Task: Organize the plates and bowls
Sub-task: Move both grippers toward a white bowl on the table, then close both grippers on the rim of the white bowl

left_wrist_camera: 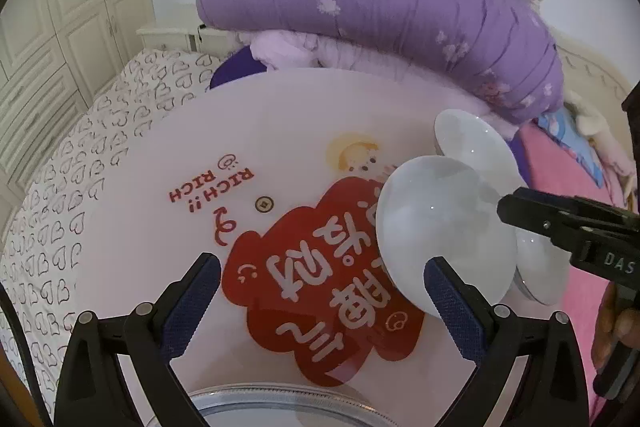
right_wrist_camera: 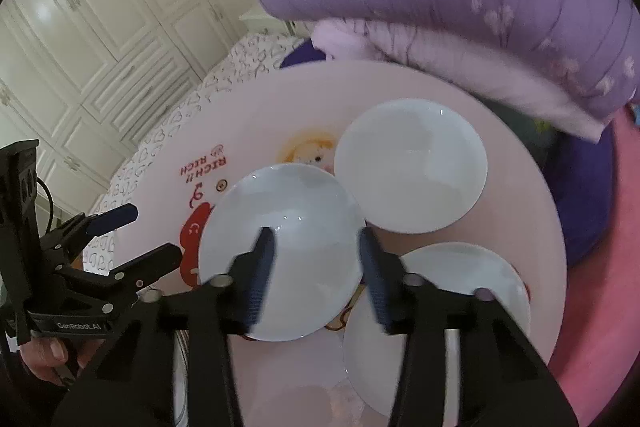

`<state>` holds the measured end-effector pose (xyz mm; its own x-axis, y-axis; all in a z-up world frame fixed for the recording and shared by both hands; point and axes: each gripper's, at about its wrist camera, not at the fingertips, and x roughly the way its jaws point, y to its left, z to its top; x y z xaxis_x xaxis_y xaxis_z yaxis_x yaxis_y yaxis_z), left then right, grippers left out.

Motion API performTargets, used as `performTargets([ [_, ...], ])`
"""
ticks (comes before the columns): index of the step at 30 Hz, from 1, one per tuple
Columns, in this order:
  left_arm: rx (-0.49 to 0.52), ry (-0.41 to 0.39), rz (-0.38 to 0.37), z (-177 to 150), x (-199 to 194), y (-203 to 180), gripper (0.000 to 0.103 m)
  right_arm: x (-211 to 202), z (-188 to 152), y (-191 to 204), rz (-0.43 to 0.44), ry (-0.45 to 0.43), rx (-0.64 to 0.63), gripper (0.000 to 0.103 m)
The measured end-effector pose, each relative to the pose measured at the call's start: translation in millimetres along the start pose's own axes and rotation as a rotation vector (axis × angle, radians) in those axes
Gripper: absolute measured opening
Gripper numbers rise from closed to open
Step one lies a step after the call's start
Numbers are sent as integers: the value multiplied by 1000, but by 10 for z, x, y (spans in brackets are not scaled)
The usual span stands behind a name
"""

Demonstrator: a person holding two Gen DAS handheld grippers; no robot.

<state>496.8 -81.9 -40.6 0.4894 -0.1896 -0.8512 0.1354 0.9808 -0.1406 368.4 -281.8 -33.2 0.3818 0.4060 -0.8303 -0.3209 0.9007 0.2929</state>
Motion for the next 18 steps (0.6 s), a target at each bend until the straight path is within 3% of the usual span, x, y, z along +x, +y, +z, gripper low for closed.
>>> performTargets([
  [7, -8, 43, -15, 84, 222, -30, 97, 81, 4, -134, -14, 42, 37, 33],
  [13, -17, 91, -33, 94, 440, -83, 85, 169, 24, -179, -50, 66, 35, 31],
  [18, -45, 170, -112, 101, 690, -100, 39, 299, 31, -191, -71, 89, 15, 12],
])
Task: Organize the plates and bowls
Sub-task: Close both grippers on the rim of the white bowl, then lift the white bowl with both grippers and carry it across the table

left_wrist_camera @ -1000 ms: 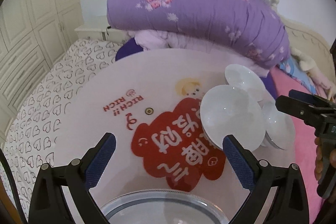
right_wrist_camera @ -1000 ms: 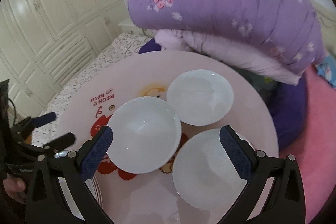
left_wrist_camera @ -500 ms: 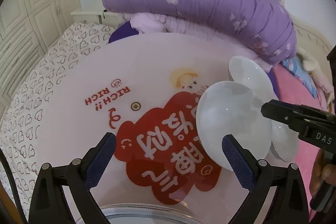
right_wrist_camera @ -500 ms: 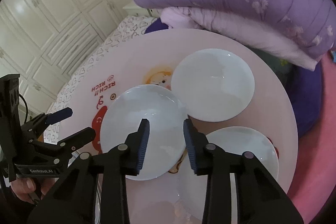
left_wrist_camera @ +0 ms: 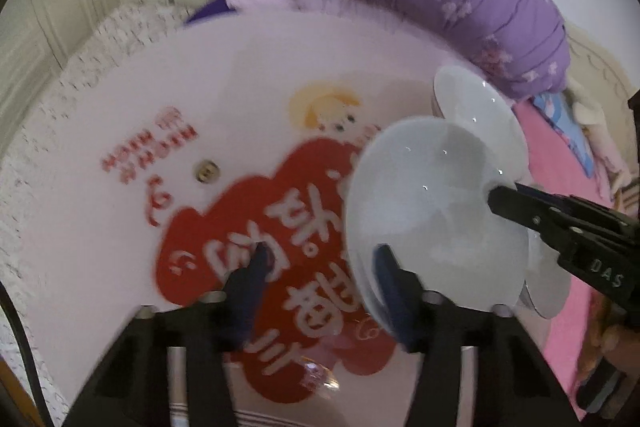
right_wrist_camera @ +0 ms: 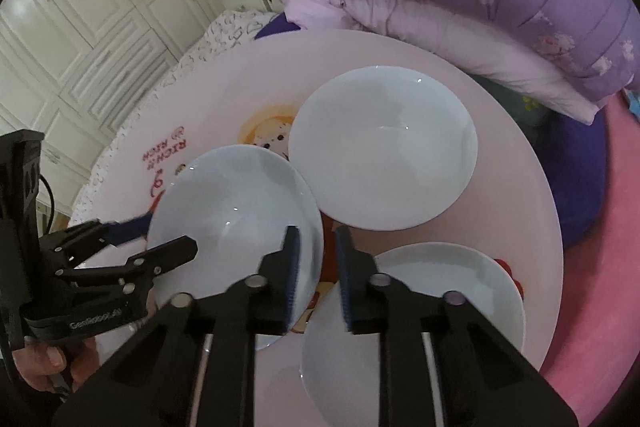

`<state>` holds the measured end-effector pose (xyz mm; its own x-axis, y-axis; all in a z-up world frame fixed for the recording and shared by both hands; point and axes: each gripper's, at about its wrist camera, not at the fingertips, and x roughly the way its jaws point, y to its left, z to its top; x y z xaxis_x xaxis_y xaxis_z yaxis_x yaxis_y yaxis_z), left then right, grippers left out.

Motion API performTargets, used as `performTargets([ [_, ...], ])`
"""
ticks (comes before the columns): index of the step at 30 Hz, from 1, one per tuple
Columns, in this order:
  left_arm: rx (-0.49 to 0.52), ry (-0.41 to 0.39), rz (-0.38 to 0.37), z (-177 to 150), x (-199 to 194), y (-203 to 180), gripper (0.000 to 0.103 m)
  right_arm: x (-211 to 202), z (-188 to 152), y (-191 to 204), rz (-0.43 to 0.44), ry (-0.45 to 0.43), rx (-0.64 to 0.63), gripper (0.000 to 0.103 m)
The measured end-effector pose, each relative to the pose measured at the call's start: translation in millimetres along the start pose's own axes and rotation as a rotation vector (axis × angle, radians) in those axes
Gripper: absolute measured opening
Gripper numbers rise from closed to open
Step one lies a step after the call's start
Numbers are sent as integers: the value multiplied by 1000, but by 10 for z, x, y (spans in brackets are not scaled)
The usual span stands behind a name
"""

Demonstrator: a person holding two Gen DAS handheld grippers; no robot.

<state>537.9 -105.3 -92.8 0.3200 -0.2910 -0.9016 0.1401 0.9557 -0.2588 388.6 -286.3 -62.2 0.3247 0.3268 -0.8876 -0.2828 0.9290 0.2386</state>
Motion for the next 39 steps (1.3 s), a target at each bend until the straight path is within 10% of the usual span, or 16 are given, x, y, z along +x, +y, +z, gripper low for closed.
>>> performTargets([
  [4, -11, 8, -67, 25, 33, -32, 10, 61, -7, 7, 14, -3, 6, 8],
  [39, -179, -161, 10, -382, -1241, 1218, 8, 130, 257, 1484, 117, -58, -143, 8],
])
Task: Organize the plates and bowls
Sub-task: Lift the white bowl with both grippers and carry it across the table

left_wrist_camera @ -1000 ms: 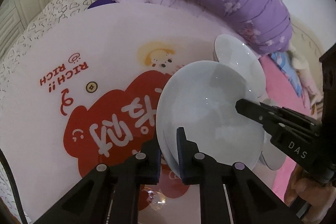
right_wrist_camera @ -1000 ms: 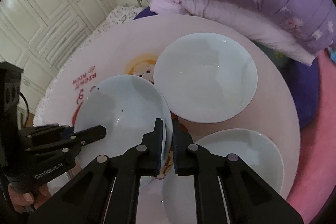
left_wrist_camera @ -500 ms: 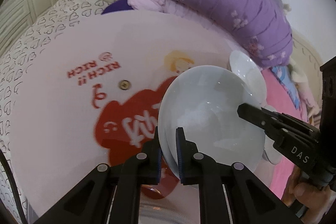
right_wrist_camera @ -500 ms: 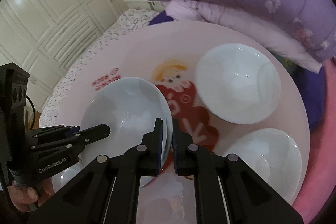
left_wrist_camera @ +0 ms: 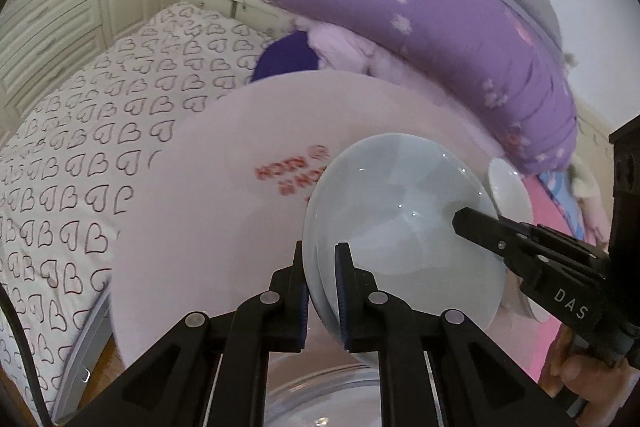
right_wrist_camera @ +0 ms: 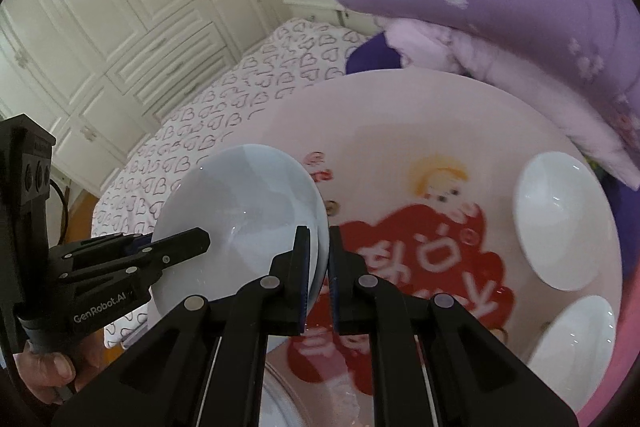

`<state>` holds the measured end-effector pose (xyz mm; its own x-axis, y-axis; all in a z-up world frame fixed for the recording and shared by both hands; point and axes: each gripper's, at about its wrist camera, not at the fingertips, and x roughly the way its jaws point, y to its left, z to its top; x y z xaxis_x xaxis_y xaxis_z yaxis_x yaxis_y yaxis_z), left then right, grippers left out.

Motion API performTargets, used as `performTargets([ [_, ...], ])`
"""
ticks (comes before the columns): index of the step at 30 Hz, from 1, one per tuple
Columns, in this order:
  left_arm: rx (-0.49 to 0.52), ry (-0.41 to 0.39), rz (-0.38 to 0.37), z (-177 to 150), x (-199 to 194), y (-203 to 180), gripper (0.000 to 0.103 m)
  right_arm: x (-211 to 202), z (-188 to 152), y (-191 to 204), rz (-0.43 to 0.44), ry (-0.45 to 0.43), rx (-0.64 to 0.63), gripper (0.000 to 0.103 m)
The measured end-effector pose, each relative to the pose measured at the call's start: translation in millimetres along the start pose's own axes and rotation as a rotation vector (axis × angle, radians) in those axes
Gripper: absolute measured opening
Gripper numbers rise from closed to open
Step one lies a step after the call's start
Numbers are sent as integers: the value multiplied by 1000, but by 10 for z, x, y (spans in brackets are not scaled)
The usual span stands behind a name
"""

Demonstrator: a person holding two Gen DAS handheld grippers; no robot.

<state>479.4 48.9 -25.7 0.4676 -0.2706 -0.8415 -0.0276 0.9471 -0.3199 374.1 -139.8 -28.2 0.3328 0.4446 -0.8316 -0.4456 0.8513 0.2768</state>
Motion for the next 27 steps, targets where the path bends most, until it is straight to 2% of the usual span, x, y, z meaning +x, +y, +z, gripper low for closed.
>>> performTargets([
  [11, -45, 15, 44, 53, 2, 362, 8, 378, 110, 306, 12, 41, -16, 8],
  [19, -54, 62, 59, 200, 380, 417, 8, 645, 89, 255, 6, 88, 7, 8],
  [23, -32, 53, 62, 314, 495, 358, 7, 676, 73, 177, 23, 88, 34, 13],
  [24, -29, 51, 59, 331, 512, 344, 8, 683, 78, 161, 24, 90, 36, 15],
  [25, -25, 50, 62, 335, 533, 328, 8, 673, 71, 148, 34, 86, 42, 22],
  [26, -22, 49, 66, 332, 536, 328, 8, 664, 71, 133, 42, 82, 47, 43],
  [27, -20, 48, 67, 343, 549, 326, 9, 651, 72, 122, 47, 76, 52, 58],
])
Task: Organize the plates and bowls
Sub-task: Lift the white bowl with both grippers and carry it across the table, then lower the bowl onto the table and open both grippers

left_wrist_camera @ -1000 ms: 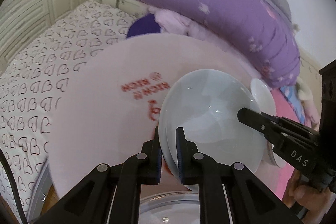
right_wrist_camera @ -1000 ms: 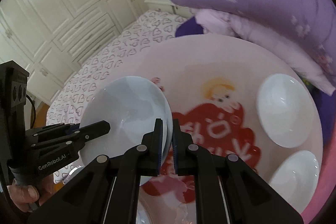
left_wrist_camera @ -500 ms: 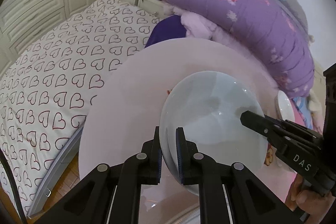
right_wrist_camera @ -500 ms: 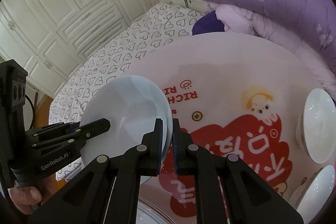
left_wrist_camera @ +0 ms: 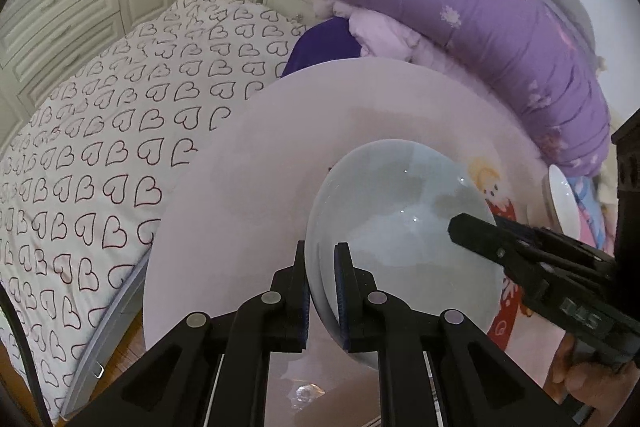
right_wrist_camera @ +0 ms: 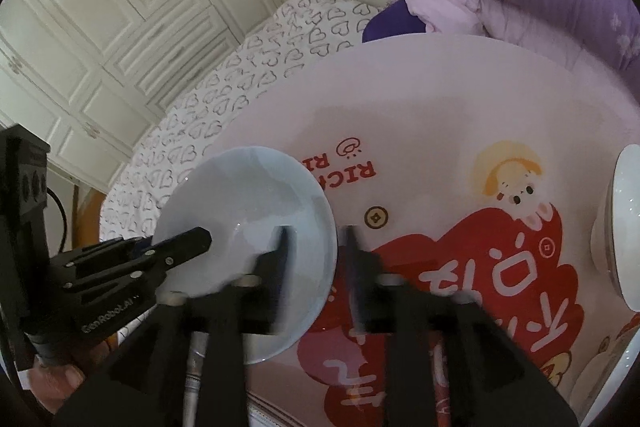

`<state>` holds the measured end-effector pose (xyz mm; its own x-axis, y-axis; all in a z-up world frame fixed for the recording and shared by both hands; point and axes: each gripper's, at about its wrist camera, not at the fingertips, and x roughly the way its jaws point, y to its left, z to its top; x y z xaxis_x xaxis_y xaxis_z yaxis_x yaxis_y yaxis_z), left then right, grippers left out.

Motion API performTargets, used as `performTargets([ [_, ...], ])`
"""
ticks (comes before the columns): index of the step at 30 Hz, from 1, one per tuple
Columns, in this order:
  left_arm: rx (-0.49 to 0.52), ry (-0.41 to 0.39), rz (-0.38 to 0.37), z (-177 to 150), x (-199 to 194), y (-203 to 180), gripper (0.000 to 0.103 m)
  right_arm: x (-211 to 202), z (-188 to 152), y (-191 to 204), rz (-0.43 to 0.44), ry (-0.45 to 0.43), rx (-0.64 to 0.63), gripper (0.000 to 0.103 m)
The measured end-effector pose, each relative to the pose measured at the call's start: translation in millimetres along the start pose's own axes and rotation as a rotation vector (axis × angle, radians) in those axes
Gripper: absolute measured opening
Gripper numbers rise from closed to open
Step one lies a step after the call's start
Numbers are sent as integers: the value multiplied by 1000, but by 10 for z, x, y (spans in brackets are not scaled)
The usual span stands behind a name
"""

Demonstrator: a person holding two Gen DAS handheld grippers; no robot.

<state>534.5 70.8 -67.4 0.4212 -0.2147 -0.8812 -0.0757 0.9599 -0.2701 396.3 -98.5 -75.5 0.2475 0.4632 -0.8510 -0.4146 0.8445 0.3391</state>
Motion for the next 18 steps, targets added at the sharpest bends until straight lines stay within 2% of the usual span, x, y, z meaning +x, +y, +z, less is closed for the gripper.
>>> performTargets([
  [1, 2, -1, 1, -16, 2, 1, 10, -25, 0, -5, -2, -11, 0, 83],
  [2, 3, -2, 4, -15, 9, 3, 10, -42, -1, -4, -2, -21, -1, 93],
  [4, 5, -8, 10, -38, -2, 5, 19, -97, -7, -16, -4, -41, 4, 94],
  [5, 5, -12, 10, -47, -13, 5, 33, -114, -11, -28, -5, -45, 9, 99],
  [6, 6, -19, 12, -55, -28, 8, 56, -137, -14, -55, -7, -54, 19, 103],
  [8, 11, -68, 27, -98, -127, 17, 81, -182, -12, -100, -2, -75, 37, 103],
  [9, 24, -79, 27, -124, -168, 8, 86, -206, -20, -137, 5, -81, 51, 103],
  [12, 45, -114, 36, -208, -278, -26, 94, -254, -31, -193, 4, -87, 71, 103],
  [18, 53, -174, 55, -377, -489, -90, 97, -423, -106, -319, 28, -111, 118, 103],
])
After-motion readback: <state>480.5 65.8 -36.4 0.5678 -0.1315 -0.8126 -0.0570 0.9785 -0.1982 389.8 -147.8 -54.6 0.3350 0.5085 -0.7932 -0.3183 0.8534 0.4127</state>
